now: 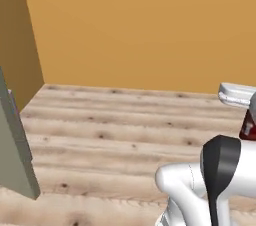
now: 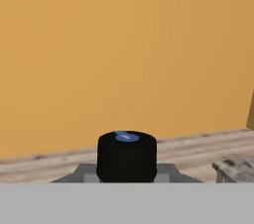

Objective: Move the syrup bottle and condiment bottle from the cabinet to the dining counter.

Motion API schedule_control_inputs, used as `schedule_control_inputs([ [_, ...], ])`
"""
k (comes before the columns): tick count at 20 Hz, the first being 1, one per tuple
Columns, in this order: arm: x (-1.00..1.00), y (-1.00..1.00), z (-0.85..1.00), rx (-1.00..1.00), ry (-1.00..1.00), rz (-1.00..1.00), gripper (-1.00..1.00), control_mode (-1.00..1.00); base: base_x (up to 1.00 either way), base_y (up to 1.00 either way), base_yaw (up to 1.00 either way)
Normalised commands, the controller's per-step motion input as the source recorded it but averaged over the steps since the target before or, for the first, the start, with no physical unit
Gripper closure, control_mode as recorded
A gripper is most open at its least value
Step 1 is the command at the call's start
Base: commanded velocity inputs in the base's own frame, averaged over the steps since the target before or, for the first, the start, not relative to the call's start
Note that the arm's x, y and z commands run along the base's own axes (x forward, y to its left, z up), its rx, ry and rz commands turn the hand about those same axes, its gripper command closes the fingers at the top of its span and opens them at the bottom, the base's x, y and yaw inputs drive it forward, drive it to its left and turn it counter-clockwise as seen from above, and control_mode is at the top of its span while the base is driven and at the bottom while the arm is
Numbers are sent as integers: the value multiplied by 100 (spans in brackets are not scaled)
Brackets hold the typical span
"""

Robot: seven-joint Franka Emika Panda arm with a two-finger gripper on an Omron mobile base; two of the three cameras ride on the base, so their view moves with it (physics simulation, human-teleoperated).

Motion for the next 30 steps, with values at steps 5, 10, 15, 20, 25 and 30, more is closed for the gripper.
schedule_control_inputs([
  [5, 0, 0, 0, 0, 0, 0, 100, 100, 100, -3, -18],
  [10, 0, 0, 0, 0, 0, 0, 100, 100, 100, 0, -19],
  [15, 0, 0, 0, 0, 0, 0, 100, 100, 100, 0, -41],
  [20, 0, 0, 0, 0, 0, 0, 100, 100, 58, 0, -82],
  [25, 0, 0, 0, 0, 0, 0, 100, 100, 32, 0, -91],
  [30, 0, 0, 0, 0, 0, 0, 100, 100, 38, 0, -89],
])
